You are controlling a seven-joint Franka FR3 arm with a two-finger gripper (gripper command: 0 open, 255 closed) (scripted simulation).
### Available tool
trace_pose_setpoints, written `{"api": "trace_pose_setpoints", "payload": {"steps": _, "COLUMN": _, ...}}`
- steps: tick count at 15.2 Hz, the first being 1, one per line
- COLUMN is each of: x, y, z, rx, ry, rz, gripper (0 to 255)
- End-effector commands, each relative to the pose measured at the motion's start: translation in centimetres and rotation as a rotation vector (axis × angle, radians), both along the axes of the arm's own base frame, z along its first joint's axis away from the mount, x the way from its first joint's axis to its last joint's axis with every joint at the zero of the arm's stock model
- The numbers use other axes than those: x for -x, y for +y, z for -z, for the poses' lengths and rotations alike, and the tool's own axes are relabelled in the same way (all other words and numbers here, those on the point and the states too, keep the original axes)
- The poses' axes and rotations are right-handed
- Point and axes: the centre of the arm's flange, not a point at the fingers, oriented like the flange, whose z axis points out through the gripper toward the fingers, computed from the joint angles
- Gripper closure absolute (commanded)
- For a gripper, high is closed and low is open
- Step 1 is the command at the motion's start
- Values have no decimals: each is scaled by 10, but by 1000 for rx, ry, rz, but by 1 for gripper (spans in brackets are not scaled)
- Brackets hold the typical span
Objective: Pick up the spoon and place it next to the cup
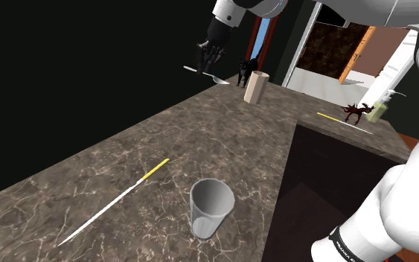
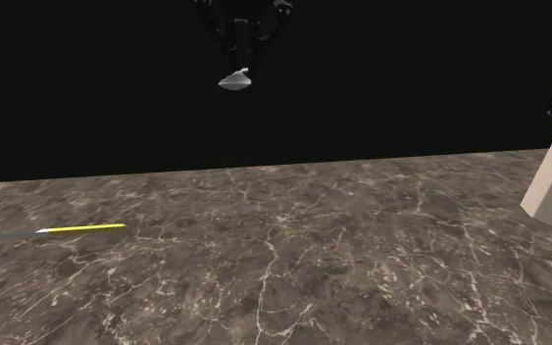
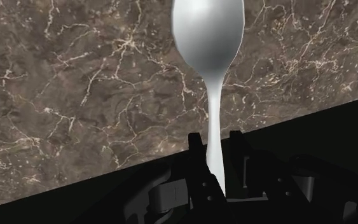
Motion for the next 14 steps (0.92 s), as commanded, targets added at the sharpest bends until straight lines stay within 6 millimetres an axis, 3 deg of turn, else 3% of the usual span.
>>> {"api": "trace_pose_setpoints", "payload": {"steps": 1, "x": 0, "y": -22, "z": -3, "rx": 0, "ry": 0, "rz": -1, "gripper": 255}}
{"api": "trace_pose_setpoints", "payload": {"steps": 14, "x": 10, "y": -193, "z": -3, "rx": 0, "ry": 0, "rz": -1, "gripper": 255}}
